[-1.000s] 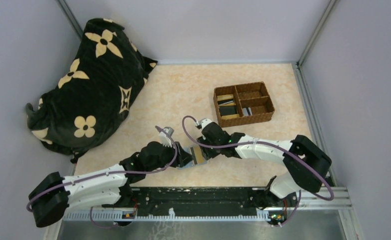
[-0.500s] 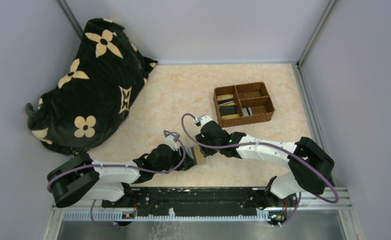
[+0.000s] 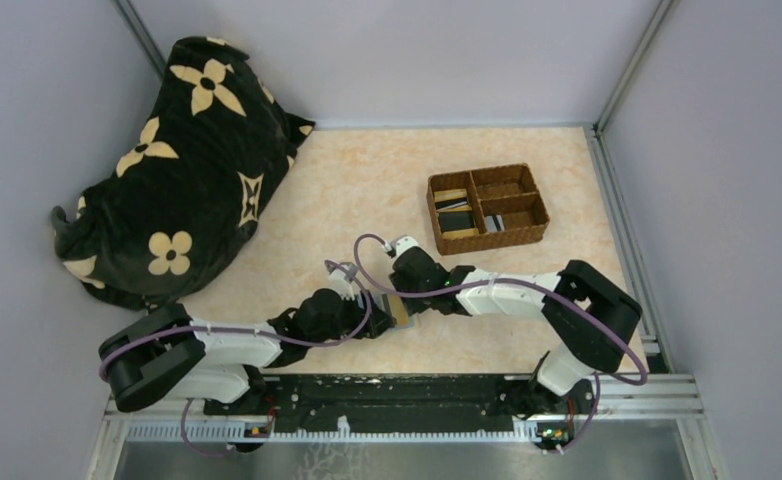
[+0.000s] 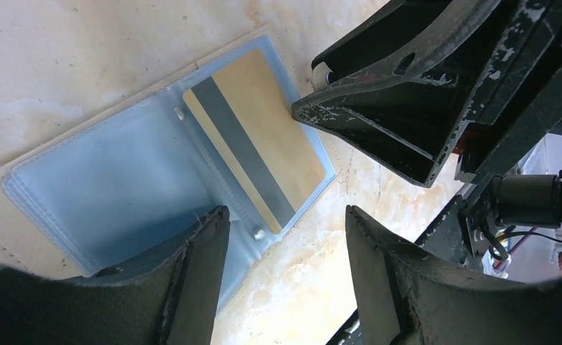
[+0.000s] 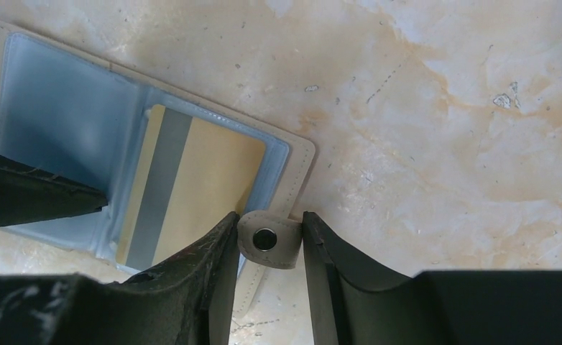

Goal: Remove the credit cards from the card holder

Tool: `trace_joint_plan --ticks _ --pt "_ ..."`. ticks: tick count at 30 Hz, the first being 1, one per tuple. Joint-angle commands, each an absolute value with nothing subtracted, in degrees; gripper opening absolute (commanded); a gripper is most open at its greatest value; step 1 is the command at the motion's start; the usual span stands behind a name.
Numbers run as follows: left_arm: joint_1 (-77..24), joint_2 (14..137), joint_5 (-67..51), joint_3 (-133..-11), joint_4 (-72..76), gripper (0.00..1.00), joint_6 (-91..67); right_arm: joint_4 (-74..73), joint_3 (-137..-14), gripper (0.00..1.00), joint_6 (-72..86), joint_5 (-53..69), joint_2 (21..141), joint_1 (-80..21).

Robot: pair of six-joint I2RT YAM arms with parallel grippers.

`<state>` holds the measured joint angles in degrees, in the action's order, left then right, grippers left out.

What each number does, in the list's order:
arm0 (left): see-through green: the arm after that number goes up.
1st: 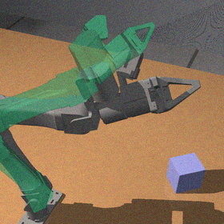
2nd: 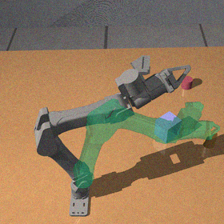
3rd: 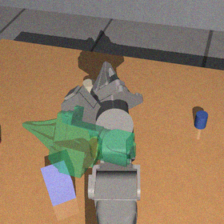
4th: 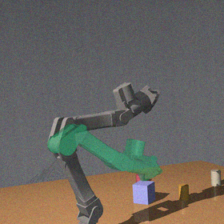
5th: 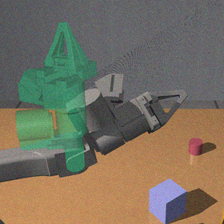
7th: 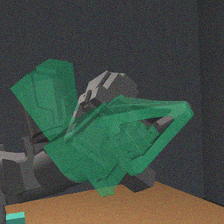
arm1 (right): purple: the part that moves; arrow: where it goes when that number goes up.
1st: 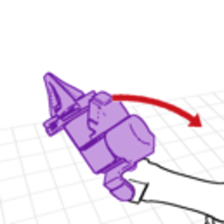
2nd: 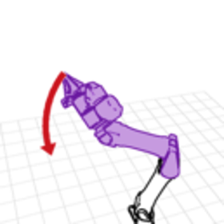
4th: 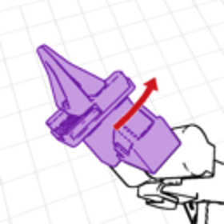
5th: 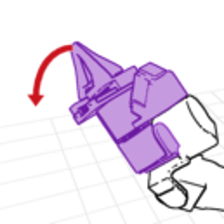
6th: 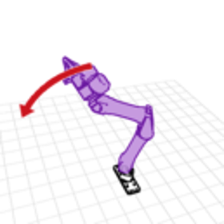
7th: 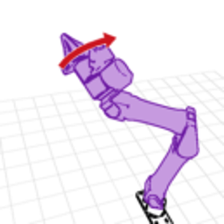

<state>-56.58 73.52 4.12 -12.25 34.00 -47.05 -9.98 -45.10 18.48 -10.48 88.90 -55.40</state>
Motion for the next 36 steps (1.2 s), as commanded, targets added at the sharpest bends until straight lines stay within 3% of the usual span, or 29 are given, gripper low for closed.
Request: trace_joint_plan --ticks 1,24,36 --pt "-56.5 74.6 6.3 -10.3 38.7 0.67 -45.9 -5.7 -44.9 0.36 18.6 -10.4 90.2 -55.9" --pt "-56.4 81.1 3.8 -10.0 49.9 0.67 -46.3 0.3 -40.2 0.32 22.5 -5.3 90.2 -55.8" --pt "-56.1 79.1 5.1 -3.7 64.1 0.67 -51.9 7.3 -34.5 0.3 26.1 2.5 88.8 -54.8"
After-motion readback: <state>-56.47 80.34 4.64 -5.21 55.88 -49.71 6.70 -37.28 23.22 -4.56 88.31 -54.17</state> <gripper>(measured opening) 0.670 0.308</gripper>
